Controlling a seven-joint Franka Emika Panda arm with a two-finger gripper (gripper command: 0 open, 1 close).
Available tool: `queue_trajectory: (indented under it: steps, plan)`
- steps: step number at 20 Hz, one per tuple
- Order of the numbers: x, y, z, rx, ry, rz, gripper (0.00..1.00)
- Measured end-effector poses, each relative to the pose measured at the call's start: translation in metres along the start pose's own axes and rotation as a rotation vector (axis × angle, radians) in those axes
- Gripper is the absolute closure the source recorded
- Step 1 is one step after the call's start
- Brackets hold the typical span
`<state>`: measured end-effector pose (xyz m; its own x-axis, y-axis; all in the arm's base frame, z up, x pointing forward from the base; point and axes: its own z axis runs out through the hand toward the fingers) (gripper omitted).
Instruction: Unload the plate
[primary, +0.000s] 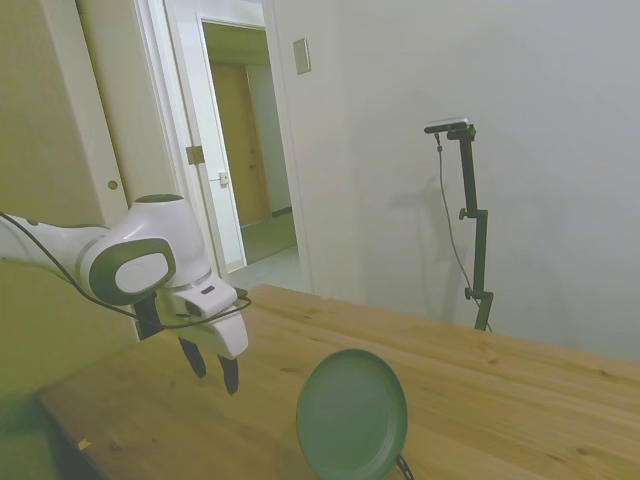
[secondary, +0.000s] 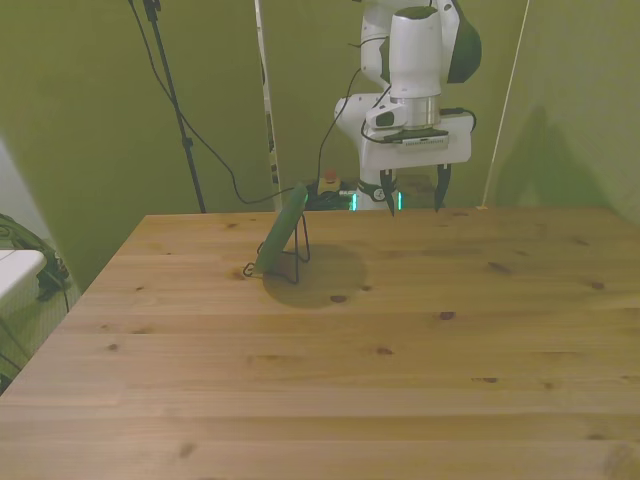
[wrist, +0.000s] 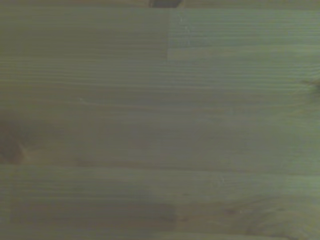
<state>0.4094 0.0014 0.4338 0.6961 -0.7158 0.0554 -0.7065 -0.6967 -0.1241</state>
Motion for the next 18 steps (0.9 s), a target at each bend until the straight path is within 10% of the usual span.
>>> queue_trajectory:
  steps: [9, 18]
  plan:
    - [0.005, 0.002, -0.004, -0.027, 0.035, 0.01, 0.0]
    - [0.011, 0.011, -0.077, -0.054, 0.118, 0.042, 0.0]
